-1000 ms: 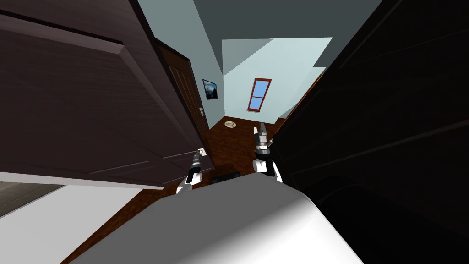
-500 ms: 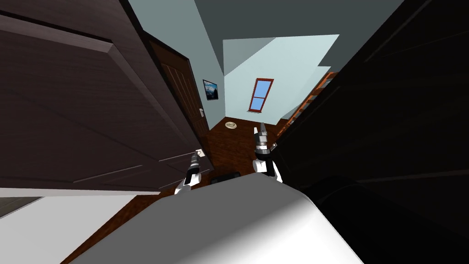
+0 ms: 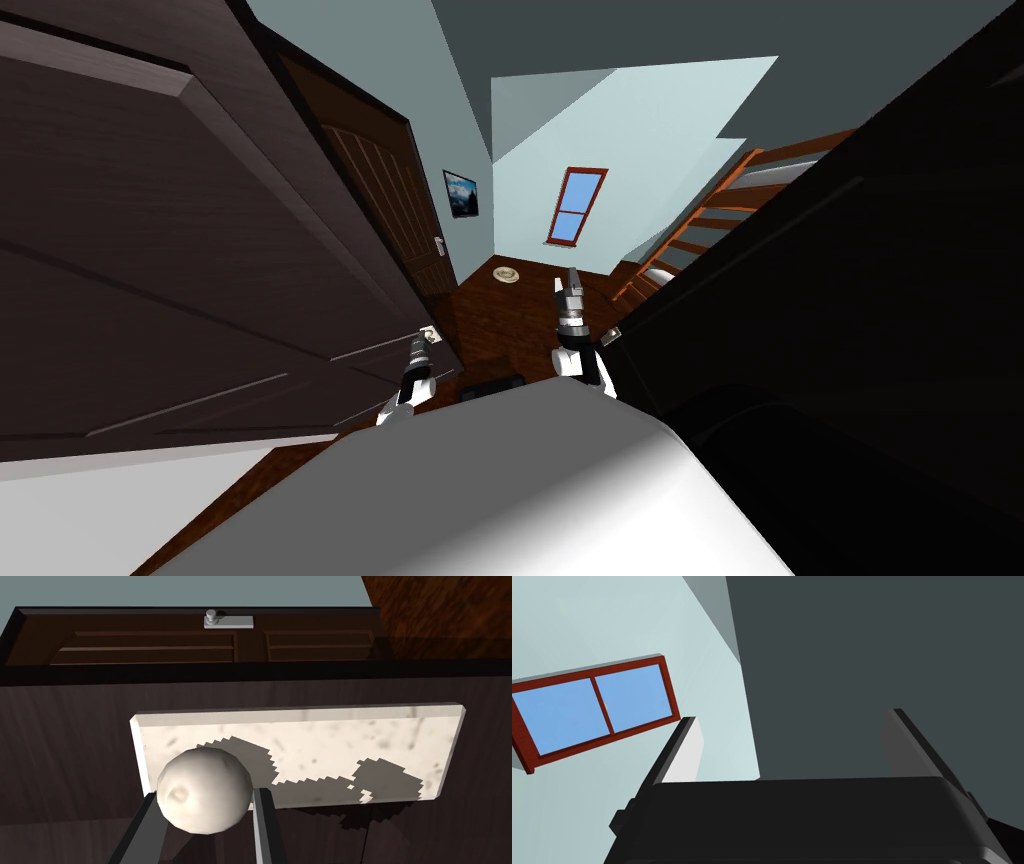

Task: Push the door open

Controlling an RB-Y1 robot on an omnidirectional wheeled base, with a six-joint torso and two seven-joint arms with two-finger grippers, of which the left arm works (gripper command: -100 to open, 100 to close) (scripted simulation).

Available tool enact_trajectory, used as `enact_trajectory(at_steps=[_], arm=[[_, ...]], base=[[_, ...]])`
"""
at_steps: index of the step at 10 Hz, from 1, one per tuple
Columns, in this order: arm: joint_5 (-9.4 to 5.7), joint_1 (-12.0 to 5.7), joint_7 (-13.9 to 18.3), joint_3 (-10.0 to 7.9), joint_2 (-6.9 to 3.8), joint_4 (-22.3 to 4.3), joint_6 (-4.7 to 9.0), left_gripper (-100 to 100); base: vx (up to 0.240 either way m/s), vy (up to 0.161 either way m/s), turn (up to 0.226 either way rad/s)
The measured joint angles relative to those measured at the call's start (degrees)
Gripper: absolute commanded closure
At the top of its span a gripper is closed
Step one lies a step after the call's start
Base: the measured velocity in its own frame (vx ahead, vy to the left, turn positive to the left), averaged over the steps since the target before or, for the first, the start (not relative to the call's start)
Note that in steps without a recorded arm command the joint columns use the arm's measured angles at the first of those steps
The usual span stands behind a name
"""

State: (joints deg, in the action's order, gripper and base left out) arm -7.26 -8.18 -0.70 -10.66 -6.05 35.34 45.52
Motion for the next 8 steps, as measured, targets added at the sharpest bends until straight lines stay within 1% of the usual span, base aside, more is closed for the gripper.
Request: enact_trajectory(at_steps=[3,5,7,8], arm=[[-0.94,0.06,-0.8,-1.66,-0.07,-0.3,-0.06,100],[-1.28,0.24,-0.9,-2.27,-0.3,0.0,-0.12,100],[-1.77,0.16,-1.2,-3.08,-0.38,-1.0,0.13,100],[-2.06,0.6,-1.3,-3.55,-0.45,-0.5,0.0,100]], base=[[0.176,-0.049,0.046],[0.107,-0.011,0.046],[0.193,-0.031,0.041],[0.201,-0.037,0.057]])
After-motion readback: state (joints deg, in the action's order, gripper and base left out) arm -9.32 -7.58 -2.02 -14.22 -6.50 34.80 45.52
